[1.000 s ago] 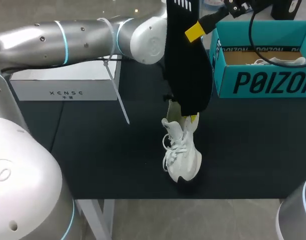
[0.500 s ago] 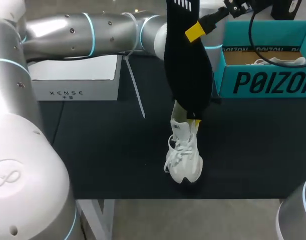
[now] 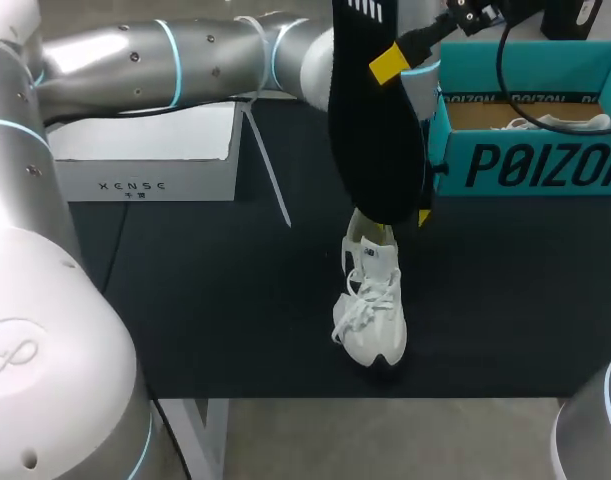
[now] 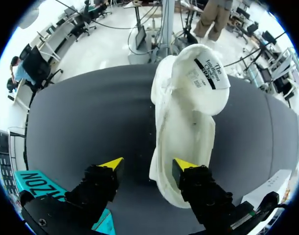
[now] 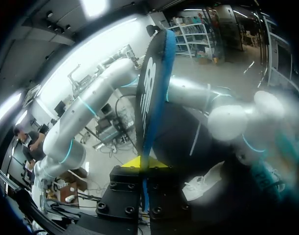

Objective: Take the shoe out of the shoebox, open the shoe tongue, remove and reinsert the insole, then place the shoe into the shoebox

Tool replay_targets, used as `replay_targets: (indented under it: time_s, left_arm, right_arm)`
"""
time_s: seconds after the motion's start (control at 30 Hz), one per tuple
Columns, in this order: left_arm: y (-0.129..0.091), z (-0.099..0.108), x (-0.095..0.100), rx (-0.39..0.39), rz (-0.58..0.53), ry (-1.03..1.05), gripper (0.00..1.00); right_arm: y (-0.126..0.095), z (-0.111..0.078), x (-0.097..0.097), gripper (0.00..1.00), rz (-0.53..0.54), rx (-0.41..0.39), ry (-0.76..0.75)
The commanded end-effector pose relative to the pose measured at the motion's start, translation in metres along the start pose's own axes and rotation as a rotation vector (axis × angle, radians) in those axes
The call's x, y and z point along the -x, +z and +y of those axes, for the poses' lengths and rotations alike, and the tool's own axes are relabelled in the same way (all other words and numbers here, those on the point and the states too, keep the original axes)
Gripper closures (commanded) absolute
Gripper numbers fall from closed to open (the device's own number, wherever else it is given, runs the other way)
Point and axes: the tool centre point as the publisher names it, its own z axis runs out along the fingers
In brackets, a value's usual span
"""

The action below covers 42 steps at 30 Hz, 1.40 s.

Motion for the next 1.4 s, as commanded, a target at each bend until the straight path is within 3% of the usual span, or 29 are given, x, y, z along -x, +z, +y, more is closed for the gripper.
replay_targets:
  time_s: [0.03,0.17,0.27,0.33,0.4,1.4]
  left_arm:
    - [-0.057,0.009,-0.034,0.028,-0.547,-0.187,0.0]
    - [-0.085,0.021,-0.058,0.064,-0.855,-0.338,0.0]
    - [-0.089,0.021,-0.073,0.08,-0.989,-0.413,0.0]
    - [-0.089,0.019,-0.081,0.026,-1.089,-0.455,0.0]
    - [-0.088,0.017,-0.088,0.036,-1.171,-0.511,0.0]
    - [-0.088,0.017,-0.088,0.036,-1.171,-0.511,0.0]
  right_arm:
    - [0.001,0.002,0.0,1.0,0.0,-0.004,0.002]
    - [0.001,0.002,0.0,1.0,0.0,-0.004,0.002]
    - [0.001,0.002,0.0,1.0,0.0,-0.004,0.002]
    - [0.001,0.002,0.0,1.0,0.0,-0.004,0.002]
    - [0.001,0.002,0.0,1.0,0.0,-0.004,0.002]
    - [0.001,0.002,0.0,1.0,0.0,-0.004,0.002]
